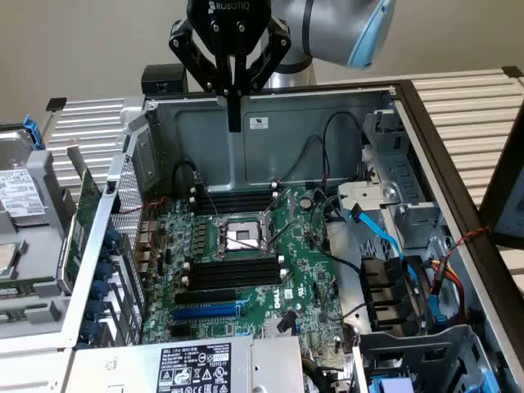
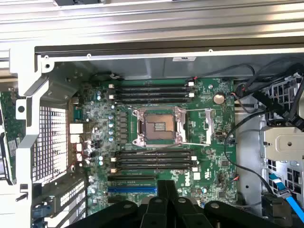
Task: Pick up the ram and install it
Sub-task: 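Reach for the ram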
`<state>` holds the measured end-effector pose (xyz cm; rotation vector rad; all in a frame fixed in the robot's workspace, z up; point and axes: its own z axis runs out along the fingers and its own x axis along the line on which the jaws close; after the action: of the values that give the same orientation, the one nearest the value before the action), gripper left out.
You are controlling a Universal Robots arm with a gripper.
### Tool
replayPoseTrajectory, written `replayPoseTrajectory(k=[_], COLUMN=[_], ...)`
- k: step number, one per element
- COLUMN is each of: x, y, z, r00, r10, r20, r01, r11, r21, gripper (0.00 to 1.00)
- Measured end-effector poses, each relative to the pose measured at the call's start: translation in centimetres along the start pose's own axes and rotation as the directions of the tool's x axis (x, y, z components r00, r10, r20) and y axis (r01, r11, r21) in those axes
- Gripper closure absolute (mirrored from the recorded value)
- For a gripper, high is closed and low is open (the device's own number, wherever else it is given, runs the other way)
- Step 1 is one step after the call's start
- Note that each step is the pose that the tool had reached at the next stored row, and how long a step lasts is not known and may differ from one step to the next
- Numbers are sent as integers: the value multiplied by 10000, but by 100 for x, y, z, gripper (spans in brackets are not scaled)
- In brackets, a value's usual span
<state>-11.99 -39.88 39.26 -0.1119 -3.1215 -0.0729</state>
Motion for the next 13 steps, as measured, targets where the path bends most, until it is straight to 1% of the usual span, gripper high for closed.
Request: replayPoseTrajectory(k=[1, 3, 6, 13], x=[0, -1, -1, 27], y=[0, 0, 0, -2], z=[0, 0, 0, 1], r00=[10000, 10000, 10000, 10000], r10=[0, 2, 2, 2], r20=[-3, -33, -43, -42], r01=[0, -2, -2, -2], r11=[10000, 10000, 10000, 10000], r21=[0, 2, 3, 3], gripper=[90, 90, 90, 90])
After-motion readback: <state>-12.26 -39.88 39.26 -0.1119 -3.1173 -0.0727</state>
